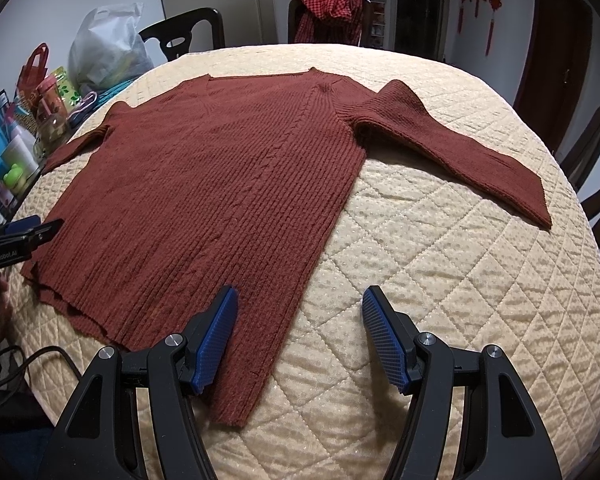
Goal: Fold small clothes
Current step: 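Grasp the sweater sleeve cuff with the left gripper and lift it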
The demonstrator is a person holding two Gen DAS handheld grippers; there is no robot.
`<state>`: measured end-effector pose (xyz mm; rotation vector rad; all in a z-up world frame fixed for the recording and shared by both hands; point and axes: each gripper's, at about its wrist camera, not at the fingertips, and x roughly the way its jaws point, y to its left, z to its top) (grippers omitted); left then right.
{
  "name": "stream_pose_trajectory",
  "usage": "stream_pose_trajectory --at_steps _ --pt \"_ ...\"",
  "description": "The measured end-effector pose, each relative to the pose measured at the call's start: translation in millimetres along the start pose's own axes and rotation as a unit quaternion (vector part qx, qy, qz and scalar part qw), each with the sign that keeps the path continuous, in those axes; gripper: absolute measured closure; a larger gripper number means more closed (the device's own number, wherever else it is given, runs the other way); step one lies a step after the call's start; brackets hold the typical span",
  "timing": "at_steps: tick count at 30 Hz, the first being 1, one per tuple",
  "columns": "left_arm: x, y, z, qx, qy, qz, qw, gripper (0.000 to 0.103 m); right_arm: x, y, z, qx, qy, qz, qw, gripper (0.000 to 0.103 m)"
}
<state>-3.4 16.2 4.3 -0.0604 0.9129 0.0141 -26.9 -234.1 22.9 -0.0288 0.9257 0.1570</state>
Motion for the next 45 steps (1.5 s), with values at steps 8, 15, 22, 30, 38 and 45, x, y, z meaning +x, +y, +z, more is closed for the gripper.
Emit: stream_pose_trajectory --at_steps 8,15,22,30,38,45 --pt "-4.2 36.6 30.3 -0.031 -0.035 0.025 0.9986 0.015 -5.2 16.5 22.9 -0.026 -0.018 0.012 0.999 0.038" --pt "20.4 101.9 59.2 -0.12 -0.033 0.055 0.9906 0.021 4.9 38.7 54.6 -0.058 -0.032 0.035 0.997 0.038" --pt "46.4 145.3 70.2 -0.202 -0.01 0.058 0.9776 0.023 22.6 51.8 78.0 -0.075 -0.03 0.046 0.996 0.038" --pt "60.1 153.8 86.2 -0.218 -0.015 0.11 0.9695 0.044 36.9 51.6 93.1 -0.074 -0.027 0.055 0.995 0.038" --pt "60.5 154.2 110.3 -0.197 -0.035 0.096 0.975 0.093 40.1 40.3 94.6 -0.06 -0.026 0.063 0.996 0.038" --pt "10.4 92.6 163.8 -0.11 -0.121 -0.014 0.9864 0.093 32.2 24.8 95.4 -0.037 -0.038 0.068 0.996 0.038"
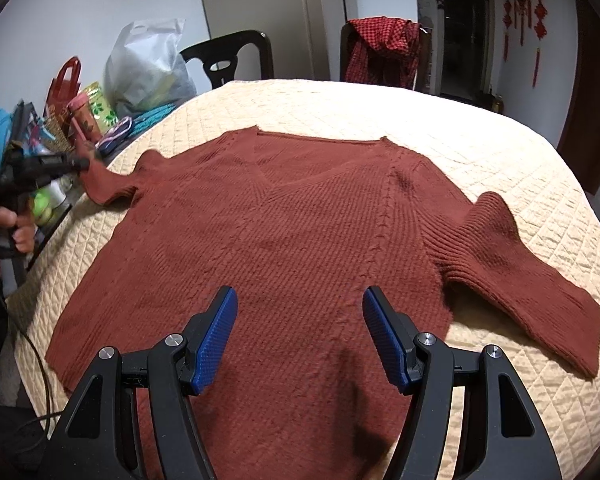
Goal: Fold small clothes
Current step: 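Grasp the sweater sleeve cuff with the left gripper and lift it, then fold the held sleeve across the sweater body with the left gripper, release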
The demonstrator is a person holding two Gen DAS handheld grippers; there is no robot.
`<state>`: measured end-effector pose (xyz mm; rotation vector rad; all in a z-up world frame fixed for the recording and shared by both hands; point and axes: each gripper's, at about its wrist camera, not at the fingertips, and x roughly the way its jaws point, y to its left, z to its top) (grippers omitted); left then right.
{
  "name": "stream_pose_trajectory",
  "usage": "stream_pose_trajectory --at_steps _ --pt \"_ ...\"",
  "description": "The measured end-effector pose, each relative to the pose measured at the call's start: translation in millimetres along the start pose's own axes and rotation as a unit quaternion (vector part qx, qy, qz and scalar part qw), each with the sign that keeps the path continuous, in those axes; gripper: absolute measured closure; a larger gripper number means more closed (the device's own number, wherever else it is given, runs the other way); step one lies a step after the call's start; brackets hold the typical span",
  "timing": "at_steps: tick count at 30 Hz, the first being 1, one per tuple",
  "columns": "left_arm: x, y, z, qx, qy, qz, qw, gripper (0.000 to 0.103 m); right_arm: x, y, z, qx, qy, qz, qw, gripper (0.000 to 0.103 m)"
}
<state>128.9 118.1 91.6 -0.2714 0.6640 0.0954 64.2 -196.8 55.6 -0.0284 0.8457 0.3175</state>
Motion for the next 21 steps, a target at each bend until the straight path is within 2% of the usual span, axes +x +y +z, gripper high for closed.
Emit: stream_pose_trajectory --at_steps 3,6,9,11,14,16,18,21 --pt "-3.2 -49.4 10.3 0.047 -0.011 -0.061 0.997 0.093 -5.4 -5.6 0.8 0.011 -0.008 0.001 1.0 0.038" --pt "9.4 -101.6 4.8 0.092 0.002 -0.116 0.9889 0.093 -11.5 -9.9 1.3 0.018 -0.014 -0.002 1.0 0.038" --pt "38.3 -144.5 -10.5 0.124 0.043 -0.164 0.9777 0.092 -18.2 -14.4 0.9 0.025 -0.017 -0.008 1.0 0.038" --pt "58.3 -163.2 -25.5 0.136 0.079 -0.179 0.9712 0.09 -23.2 -18.8 -0.2 0.031 -0.019 -0.012 0.999 0.038" --pt "78.9 -174.7 -47.3 0.143 0.131 -0.191 0.9622 0.086 -28.7 -23.7 -0.8 0.039 -0.018 -0.011 0.999 0.038" --pt "70.0 -168.4 -54.6 0.138 0.144 -0.208 0.9576 0.074 -31.5 -25.6 -0.4 0.044 -0.019 -0.006 0.999 0.038" --pt "48.3 -159.8 -53.1 0.14 0.121 -0.217 0.9586 0.068 -31.9 -27.0 1.7 0.05 -0.019 0.004 0.999 0.038" --pt "23.8 -137.4 -40.3 0.126 0.084 -0.212 0.9654 0.067 -28.2 -27.9 12.2 0.061 -0.019 0.029 0.998 0.038"
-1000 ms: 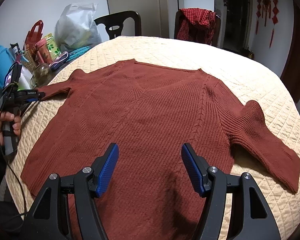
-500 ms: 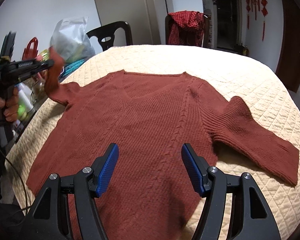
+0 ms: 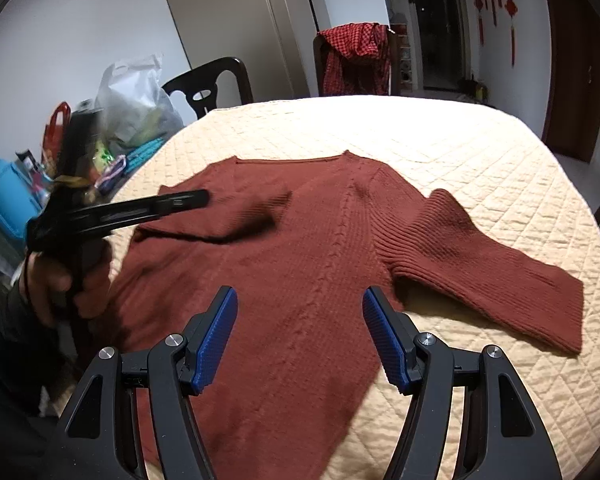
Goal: Fold small clothes
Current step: 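Fold the held sleeve across the sweater body with the left gripper, release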
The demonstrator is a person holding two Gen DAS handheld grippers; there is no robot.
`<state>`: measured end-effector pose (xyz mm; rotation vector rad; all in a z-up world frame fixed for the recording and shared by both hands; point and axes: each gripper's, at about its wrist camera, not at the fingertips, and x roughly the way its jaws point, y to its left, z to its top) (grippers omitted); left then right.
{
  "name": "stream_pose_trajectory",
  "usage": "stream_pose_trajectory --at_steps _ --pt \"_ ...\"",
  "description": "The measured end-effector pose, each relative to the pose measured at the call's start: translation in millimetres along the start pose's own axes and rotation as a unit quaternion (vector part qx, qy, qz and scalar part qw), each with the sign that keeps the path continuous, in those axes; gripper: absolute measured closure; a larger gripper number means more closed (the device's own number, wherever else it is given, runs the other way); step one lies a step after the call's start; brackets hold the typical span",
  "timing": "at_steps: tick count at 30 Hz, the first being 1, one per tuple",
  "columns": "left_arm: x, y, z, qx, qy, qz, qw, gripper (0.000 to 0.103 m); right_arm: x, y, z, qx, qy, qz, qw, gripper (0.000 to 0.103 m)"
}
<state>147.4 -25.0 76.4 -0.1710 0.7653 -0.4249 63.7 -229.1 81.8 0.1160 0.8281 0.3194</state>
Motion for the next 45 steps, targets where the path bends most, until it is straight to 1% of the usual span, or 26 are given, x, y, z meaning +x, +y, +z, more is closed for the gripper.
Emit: stream_pose_trajectory --at_steps 3,5,6,7,10,11,13,14,16,17,19,20,21,23,24,26,28,30,32,33,35,37,38,40,42,45 --pt "-18.0 23.7 2.6 -0.001 -0.023 0.064 0.9976 0.068 7.6 4.7 15.2 0.008 -0.001 0.022 1.0 0.038" --pt "-18.4 38.7 1.8 -0.012 -0.022 0.092 0.9955 0.068 17.4 11.4 26.0 0.001 0.0 0.033 0.999 0.039" --pt "-15.2 45.5 -0.7 -0.02 -0.014 0.097 0.995 0.068 26.7 15.4 32.1 -0.001 0.007 0.036 0.999 0.046" --pt "-11.3 49.9 -2.9 -0.022 -0.006 0.098 0.9949 0.068 35.5 17.1 36.8 0.0 0.016 0.038 0.999 0.061" --pt "7.1 56.9 -13.9 -0.024 0.022 0.106 0.9939 0.068 68.7 23.1 49.8 0.008 0.043 0.062 0.997 0.081" --pt "13.1 58.1 -19.0 -0.029 0.034 0.101 0.9939 0.068 78.9 23.8 52.1 0.008 0.05 0.062 0.997 0.082" --pt "20.5 59.0 -27.5 -0.031 0.048 0.106 0.9927 0.068 103.5 26.3 53.9 0.002 0.071 0.061 0.996 0.082" --pt "20.7 57.6 -28.9 -0.025 0.047 0.113 0.9922 0.068 116.2 26.5 51.9 -0.001 0.086 0.056 0.995 0.082" --pt "18.2 54.6 -28.2 -0.022 0.052 0.111 0.9922 0.068 133.4 23.0 46.0 0.0 0.117 0.047 0.992 0.083" --pt "16.6 55.7 -27.7 -0.024 0.054 0.108 0.9924 0.068 134.2 20.3 44.1 0.002 0.111 0.047 0.993 0.086" --pt "6.5 56.0 -26.5 -0.023 0.049 0.101 0.9934 0.068 128.1 16.8 44.2 0.005 0.112 0.041 0.993 0.086" --pt "2.8 57.6 -26.6 -0.021 0.045 0.101 0.9937 0.068 123.6 15.3 43.9 0.004 0.109 0.029 0.994 0.086" --pt "0.6 57.6 -25.4 -0.017 0.039 0.103 0.9937 0.068 119.4 15.4 43.3 -0.002 0.104 0.025 0.994 0.086" --pt "2.1 62.3 -20.9 -0.01 0.029 0.12 0.9923 0.068 114.1 16.3 45.6 -0.005 0.096 0.035 0.995 0.086" --pt "6.0 64.5 -19.0 -0.013 0.029 0.13 0.991 0.068 113.7 17.4 48.6 -0.003 0.093 0.037 0.995 0.086" --pt "15.4 69.7 -18.9 -0.024 0.039 0.138 0.9894 0.068 116.4 19.0 53.9 -0.003 0.09 0.036 0.995 0.084" --pt "22.2 71.5 -22.0 -0.021 0.048 0.146 0.9879 0.068 128.4 19.6 57.3 -0.005 0.094 0.038 0.995 0.084" --pt "21.4 69.5 -23.0 -0.018 0.049 0.151 0.9871 0.068 142.4 15.7 58.0 -0.004 0.107 0.027 0.994 0.084" --pt "12.2 66.1 -23.7 -0.025 0.047 0.142 0.9885 0.068 136.8 16.6 59.0 -0.006 0.1 0.024 0.995 0.084" --pt "6.3 62.8 -24.9 -0.024 0.042 0.136 0.9896 0.068 132.2 18.4 58.2 -0.01 0.096 0.025 0.995 0.084" --pt "1.3 57.2 -29.6 -0.014 0.039 0.136 0.9898 0.068 121.6 24.6 53.2 -0.024 0.088 0.034 0.995 0.084" --pt "9.8 57.6 -35.3 -0.013 0.057 0.137 0.9888 0.068 124.8 27.3 46.0 -0.035 0.101 0.025 0.994 0.084" --pt "11.7 57.5 -37.7 -0.013 0.058 0.143 0.9879 0.068 128.8 26.3 41.0 -0.036 0.111 0.021 0.993 0.084" --pt "5.1 53.2 -37.6 -0.014 0.055 0.149 0.9872 0.068 125.6 24.6 39.5 -0.03 0.106 0.015 0.994 0.084" --pt "-7.9 47.0 -37.4 -0.016 0.043 0.147 0.988 0.068 111.7 22.9 37.4 -0.023 0.096 0.022 0.995 0.084" --pt "-28.9 31.8 -42.0 -0.005 0.023 0.156 0.9875 0.068 84.6 25.0 31.5 -0.025 0.073 0.024 0.997 0.082"
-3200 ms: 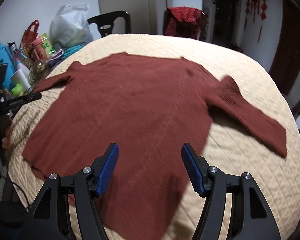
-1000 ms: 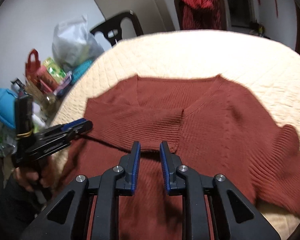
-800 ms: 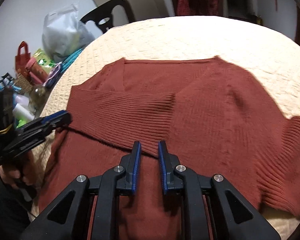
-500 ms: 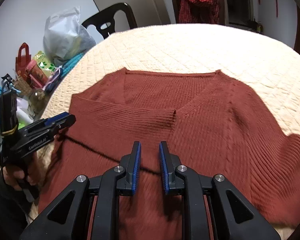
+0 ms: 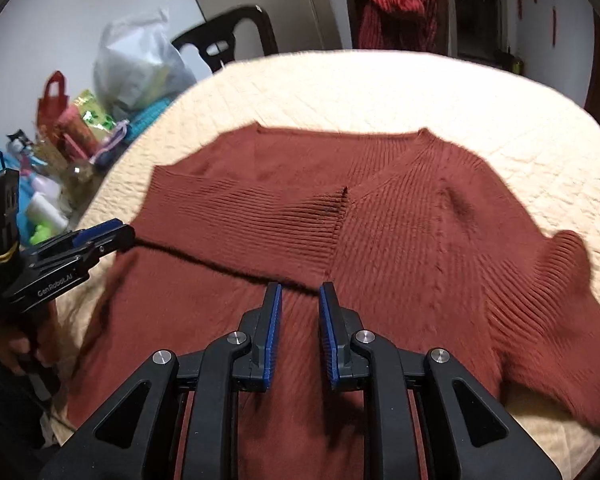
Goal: Fold small clothes
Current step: 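Fold the held sleeve across the sweater body with the left gripper, release, then move the right gripper to the other sleeve cuff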
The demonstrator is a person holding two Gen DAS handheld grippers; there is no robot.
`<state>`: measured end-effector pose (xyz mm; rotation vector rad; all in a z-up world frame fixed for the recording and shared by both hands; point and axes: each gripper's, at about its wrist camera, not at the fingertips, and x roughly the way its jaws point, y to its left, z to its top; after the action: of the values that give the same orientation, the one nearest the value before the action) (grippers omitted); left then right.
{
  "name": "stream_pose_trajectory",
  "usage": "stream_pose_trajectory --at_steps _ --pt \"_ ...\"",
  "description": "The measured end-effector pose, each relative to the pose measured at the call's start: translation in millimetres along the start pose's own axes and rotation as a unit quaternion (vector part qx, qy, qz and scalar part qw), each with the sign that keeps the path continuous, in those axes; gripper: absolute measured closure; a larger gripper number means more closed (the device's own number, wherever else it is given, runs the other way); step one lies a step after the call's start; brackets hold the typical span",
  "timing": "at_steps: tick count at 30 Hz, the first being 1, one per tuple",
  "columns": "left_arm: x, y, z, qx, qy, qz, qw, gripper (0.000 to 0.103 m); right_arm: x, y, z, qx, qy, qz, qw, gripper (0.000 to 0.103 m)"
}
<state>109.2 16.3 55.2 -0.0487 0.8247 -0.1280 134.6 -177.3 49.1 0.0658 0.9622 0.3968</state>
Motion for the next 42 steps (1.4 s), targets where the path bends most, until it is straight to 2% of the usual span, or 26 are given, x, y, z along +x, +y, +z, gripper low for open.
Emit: stream_pose_trajectory --at_steps 2,6,12,20,42 --pt "-12.1 -6.2 -5.7 0.003 -0.008 -0.003 1.0 0.067 -16.4 4.0 -7.0 -0.001 -0.016 0.004 1.0 0.08" --pt "-35.1 -18.6 -21.8 0.012 -0.024 -0.002 0.9996 0.064 -42.1 14.1 -25.0 -0.003 -0.037 0.012 0.999 0.066" --pt "-59.0 -27.3 -44.4 0.007 -0.037 -0.002 0.9993 0.061 -70.7 26.5 -55.1 -0.009 -0.059 0.009 0.998 0.065" --pt "-67.6 -34.7 -60.3 0.003 -0.036 -0.004 0.9994 0.059 -82.0 20.8 -81.3 0.009 -0.066 0.005 0.998 0.062" --pt "-53.7 -47.5 -60.1 0.015 -0.022 -0.007 0.9996 0.059 -81.1 -4.7 -87.4 0.044 -0.07 0.006 0.997 0.062"
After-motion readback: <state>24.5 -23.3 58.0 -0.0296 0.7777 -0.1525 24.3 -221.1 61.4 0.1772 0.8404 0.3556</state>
